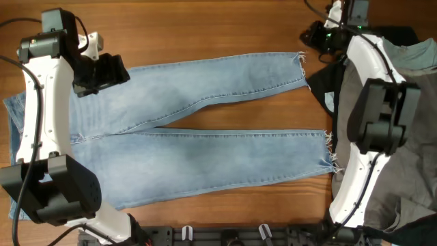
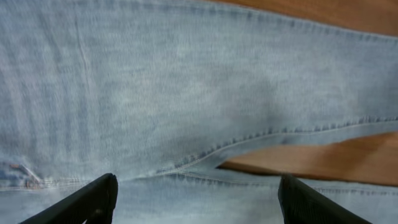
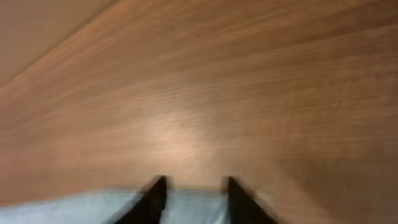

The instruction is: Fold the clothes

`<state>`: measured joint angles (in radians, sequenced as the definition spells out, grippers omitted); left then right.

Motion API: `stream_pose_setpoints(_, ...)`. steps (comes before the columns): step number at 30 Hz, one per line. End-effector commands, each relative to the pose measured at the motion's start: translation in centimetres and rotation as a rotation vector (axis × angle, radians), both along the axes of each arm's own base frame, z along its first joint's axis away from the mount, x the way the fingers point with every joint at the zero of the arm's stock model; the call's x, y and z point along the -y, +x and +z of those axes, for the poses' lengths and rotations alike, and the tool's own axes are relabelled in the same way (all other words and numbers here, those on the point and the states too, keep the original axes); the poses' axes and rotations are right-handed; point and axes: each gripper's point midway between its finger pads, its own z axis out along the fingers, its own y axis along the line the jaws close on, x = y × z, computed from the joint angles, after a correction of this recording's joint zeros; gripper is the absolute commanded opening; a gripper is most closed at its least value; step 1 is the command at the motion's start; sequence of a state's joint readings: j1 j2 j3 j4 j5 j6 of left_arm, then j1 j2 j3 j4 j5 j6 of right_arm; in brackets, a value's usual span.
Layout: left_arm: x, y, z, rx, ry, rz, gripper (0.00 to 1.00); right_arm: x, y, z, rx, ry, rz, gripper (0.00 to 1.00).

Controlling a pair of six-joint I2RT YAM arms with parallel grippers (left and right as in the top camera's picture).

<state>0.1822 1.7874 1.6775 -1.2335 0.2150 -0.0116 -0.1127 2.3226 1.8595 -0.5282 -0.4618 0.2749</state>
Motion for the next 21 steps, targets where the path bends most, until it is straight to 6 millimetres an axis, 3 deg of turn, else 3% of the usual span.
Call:
stream_pose_setpoints(1, 0.3, -0.7, 1.7, 0.030, 0.003, -0.012, 0.83, -1.5, -1.5, 6.4, 0.053, -0.019, 0.071, 0.56)
stream_pose_setpoints(4, 0.3, -0.8, 2.2, 0.041, 0.004, -0.012, 0.85, -0.9, -4.0, 2.7, -0.088, -0.078, 0.078, 0.65)
stream_pose_setpoints(7, 0.3, -0.8, 2.2, 0.043, 0.005, -0.012, 0.86, 0.9, -5.5, -1.8, -0.171, -0.194, 0.073, 0.61)
stream_pose_setpoints(10, 0.3, -0.7, 2.3, 0.046, 0.005, -0.012, 0.86, 0.8, -6.6, -4.9, -0.170, -0.252, 0.191, 0.57)
stream_pose_setpoints(15, 0.3, -0.5, 2.3, 0.057, 0.007, -0.012, 0.86, -0.3, -8.0, -7.1, -0.191, -0.240, 0.299, 0.48)
stream_pose_setpoints(16, 0.3, -0.4, 2.3, 0.058, 0.008, -0.012, 0.86, -0.9, -8.2, -7.4, -0.196, -0.221, 0.315, 0.45)
stream_pose_setpoints(18, 0.3, -0.3, 2.4, 0.063, 0.008, -0.012, 0.86, -2.2, -8.3, -7.7, -0.189, -0.179, 0.342, 0.29)
stream_pose_setpoints(19, 0.2, -0.3, 2.4, 0.064, 0.008, -0.012, 0.86, -2.9, -8.1, -7.6, -0.174, -0.159, 0.356, 0.21)
stream_pose_setpoints(20, 0.2, -0.3, 2.4, 0.064, 0.008, -0.012, 0.86, -3.3, -7.7, -7.4, -0.155, -0.151, 0.359, 0.06)
stream_pose_setpoints(21, 0.2, -0.3, 2.4, 0.064, 0.008, -0.012, 0.86, -3.5, -7.0, -7.0, -0.118, -0.141, 0.357, 0.04)
